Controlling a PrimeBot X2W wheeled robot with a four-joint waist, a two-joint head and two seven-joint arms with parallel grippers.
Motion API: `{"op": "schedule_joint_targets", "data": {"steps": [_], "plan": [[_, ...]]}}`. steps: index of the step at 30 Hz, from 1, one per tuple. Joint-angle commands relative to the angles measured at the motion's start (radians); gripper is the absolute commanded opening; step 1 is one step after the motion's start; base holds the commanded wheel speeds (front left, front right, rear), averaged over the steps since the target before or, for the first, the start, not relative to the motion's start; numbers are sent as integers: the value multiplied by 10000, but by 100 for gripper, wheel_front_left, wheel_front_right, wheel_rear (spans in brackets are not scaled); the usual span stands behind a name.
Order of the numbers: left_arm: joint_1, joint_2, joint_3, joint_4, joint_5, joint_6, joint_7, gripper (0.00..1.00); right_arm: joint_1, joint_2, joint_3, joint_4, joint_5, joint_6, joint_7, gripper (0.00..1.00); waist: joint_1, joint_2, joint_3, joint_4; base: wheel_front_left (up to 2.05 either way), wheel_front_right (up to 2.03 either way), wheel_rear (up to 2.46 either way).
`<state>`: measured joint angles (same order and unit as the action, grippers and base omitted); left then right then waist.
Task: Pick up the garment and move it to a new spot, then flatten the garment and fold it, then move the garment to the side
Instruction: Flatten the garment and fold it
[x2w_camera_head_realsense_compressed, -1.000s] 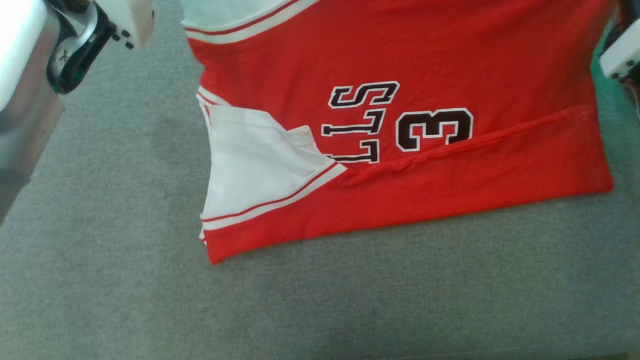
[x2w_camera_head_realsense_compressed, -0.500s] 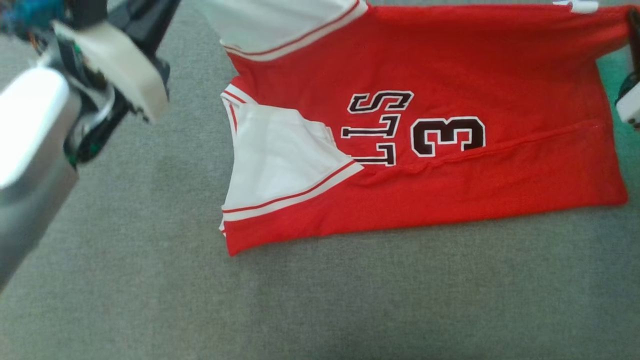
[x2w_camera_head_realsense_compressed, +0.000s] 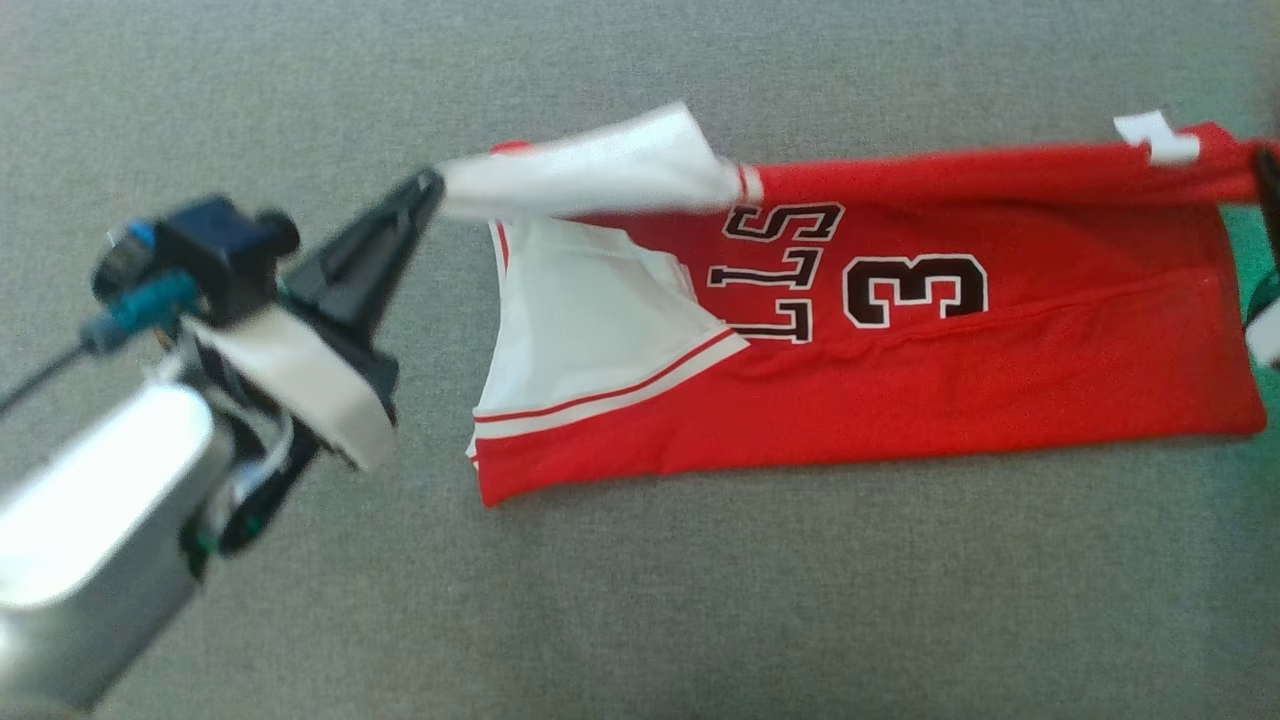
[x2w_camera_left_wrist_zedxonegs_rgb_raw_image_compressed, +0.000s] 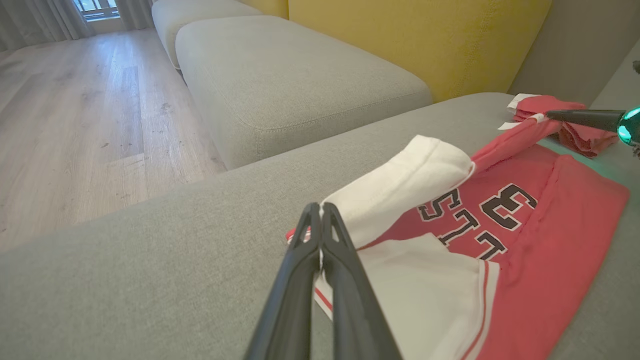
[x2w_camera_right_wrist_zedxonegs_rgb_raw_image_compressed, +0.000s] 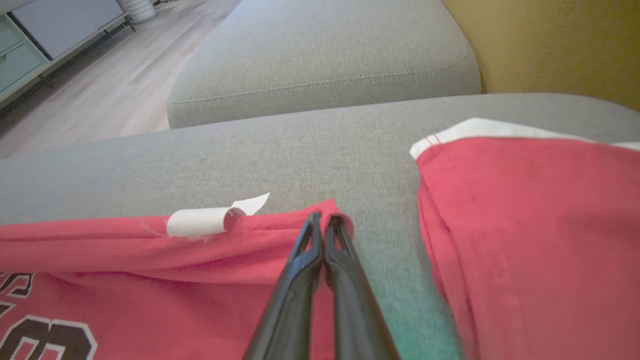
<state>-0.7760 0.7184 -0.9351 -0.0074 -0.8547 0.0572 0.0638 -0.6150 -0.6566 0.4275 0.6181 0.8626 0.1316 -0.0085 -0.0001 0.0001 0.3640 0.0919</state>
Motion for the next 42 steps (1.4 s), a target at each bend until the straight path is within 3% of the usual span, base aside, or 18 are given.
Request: {"op": "schedule_joint_targets", "data": {"steps": [1,12,19,25,26,27,28,29,30,32,33,34,42], "plan": [[140,589,482,-554,-108,287,-228,0,634,-428,-158,-375,96,-9,-16,0,1,-1,-60,45,0,0,0],[1796,793,219,-1549,-418,1131,-621,0,2245,-406,-971,-1190,-91,-9,175,0,1,-1,-183,133,0,0,0],[2430,619,-109,-1524,-459,1307,-779,0,3215,-355,-1676,-1784,-326,-9,568,0,1,-1,-132,197,0,0,0],[2630,79,-377,-1039,-454,1232,-1010,0,3744,-56,-2244,-2310,-690,-9,1026,0,1,-1,-123,211,0,0,0],[2644,-15,-409,-939,-453,1219,-1047,0,3793,-6,-2310,-2374,-752,-9,1081,11,1,-1,-141,206,0,0,0],[2655,-108,-442,-837,-440,1218,-1086,0,3843,47,-2374,-2430,-817,-9,1125,34,1,-1,-172,200,0,0,0],[2674,-194,-480,-733,-426,1214,-1124,0,3899,103,-2432,-2479,-880,-9,1166,93,1,-1,-215,191,0,0,0],[2693,-273,-497,-622,-402,1235,-1190,0,3953,156,-2523,-2507,-954,-9,1172,100,1,-1,-263,180,0,0,0],[2718,-348,-507,-512,-375,1259,-1277,14,4008,220,-2631,-2521,-1026,-9,1157,100,1,-1,-327,166,0,0,0],[2821,-488,-472,-306,-380,1332,-1507,58,4145,350,-2830,-2559,-1143,-9,1126,100,1,-1,-494,129,0,0,0],[2895,-543,-425,-211,-398,1406,-1642,90,4225,418,-2923,-2586,-1189,-9,1112,100,1,-1,-581,105,0,0,0],[2966,-592,-371,-126,-386,1507,-1802,100,4308,495,-3028,-2615,-1230,-9,1080,100,1,-1,-675,79,0,0,0],[3916,-1254,365,303,-16,2742,-3123,100,5295,1483,-4011,-2757,-1606,-9,561,100,1,-1,-1674,41,0,0,0]]}}
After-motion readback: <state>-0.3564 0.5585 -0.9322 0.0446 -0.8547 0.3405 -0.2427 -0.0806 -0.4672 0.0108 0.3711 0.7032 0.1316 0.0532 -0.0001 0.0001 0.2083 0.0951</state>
